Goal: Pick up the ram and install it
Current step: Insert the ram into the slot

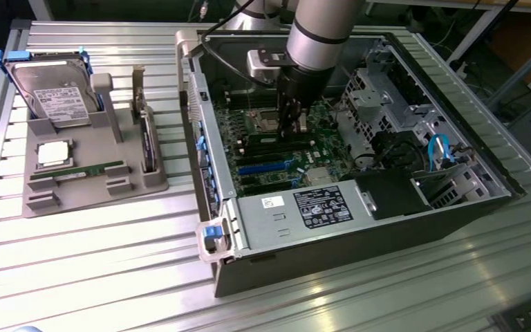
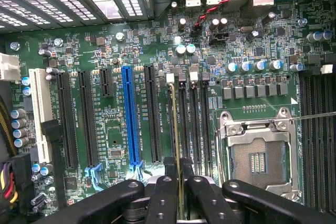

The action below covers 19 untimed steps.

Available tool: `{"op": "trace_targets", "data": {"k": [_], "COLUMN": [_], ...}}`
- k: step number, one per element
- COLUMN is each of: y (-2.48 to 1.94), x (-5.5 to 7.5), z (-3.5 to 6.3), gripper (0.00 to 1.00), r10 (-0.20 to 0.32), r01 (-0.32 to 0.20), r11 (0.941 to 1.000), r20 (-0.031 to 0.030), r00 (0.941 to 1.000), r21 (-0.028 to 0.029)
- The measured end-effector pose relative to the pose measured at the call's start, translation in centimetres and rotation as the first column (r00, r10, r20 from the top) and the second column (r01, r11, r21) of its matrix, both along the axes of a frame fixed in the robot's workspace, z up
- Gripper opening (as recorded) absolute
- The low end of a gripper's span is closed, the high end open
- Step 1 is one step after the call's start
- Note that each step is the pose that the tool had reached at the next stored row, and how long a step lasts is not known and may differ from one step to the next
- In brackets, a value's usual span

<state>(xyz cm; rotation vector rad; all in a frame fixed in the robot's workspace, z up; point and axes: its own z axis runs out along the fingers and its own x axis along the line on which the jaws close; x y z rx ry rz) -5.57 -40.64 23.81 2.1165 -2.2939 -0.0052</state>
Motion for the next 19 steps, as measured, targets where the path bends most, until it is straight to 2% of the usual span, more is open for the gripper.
{"op": "trace_targets", "data": {"k": [6, 12, 13, 15, 17, 19], "y": [0.0, 0.0, 0.0, 0.0, 0.0, 0.0], "x": [0.0, 0.0, 0.01, 0.0, 0.0, 0.0], "z": [0.0, 0.7, 0.71, 0.73, 0.73, 0.73], "gripper": [0.14, 0.14, 0.14, 0.14, 0.14, 0.14], "r10": [0.0, 0.0, 0.0, 0.0, 0.0, 0.0], "r01": [0.0, 0.0, 0.0, 0.0, 0.0, 0.0], "r11": [1.0, 1.0, 1.0, 1.0, 1.0, 1.0], "r20": [0.0, 0.0001, 0.0019, 0.0161, 0.0266, 0.0288], "r00": [1.0, 1.0, 1.0, 0.9999, 0.9996, 0.9996], "r21": [-0.0001, -0.0001, 0.0004, 0.0, 0.0, 0.0001]}}
